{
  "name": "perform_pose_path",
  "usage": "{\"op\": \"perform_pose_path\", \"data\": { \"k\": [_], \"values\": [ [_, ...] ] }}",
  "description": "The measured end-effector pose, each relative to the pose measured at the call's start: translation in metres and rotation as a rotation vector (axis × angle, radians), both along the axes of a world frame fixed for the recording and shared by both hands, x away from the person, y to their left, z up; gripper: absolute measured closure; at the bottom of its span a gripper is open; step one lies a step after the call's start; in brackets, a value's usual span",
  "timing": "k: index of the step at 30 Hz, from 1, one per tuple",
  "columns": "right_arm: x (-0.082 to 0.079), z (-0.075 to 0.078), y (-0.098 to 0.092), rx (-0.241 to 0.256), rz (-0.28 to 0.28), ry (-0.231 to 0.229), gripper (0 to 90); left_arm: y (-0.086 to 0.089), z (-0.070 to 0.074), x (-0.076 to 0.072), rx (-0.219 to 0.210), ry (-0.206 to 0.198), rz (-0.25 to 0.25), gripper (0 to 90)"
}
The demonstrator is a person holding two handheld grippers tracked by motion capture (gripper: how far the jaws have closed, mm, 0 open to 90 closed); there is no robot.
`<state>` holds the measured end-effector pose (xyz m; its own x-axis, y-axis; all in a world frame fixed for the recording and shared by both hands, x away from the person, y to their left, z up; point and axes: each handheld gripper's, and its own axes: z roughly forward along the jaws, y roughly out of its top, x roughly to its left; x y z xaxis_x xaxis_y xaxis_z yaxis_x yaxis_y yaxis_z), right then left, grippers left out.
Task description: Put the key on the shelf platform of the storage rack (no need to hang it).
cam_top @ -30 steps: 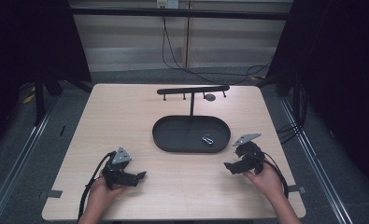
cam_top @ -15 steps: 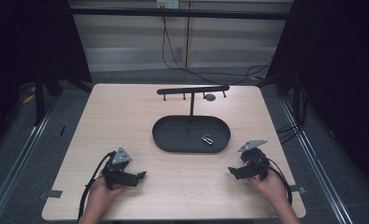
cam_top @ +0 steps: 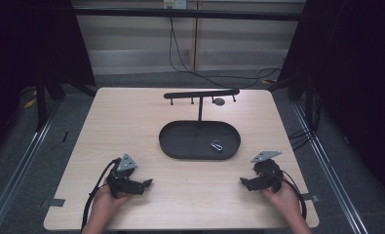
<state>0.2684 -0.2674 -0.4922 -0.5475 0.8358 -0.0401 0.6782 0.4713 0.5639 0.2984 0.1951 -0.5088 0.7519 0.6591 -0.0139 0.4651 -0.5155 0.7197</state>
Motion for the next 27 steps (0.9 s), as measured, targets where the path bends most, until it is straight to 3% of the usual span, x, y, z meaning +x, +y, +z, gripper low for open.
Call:
{"op": "perform_pose_path", "data": {
  "k": [7, 19, 27],
  "values": [
    [-0.002, -0.005, -0.007, 0.067, -0.022, -0.004, 16.6, 0.000, 0.000, 0.000, 0.000, 0.000, 0.000, 11.6],
    [-0.006, -0.008, -0.010, 0.089, -0.019, -0.041, 16.3, 0.000, 0.000, 0.000, 0.000, 0.000, 0.000, 11.6],
    [-0.012, -0.016, -0.014, 0.137, -0.017, -0.111, 13.7, 0.000, 0.000, 0.000, 0.000, 0.000, 0.000, 11.6]
  ]
}}
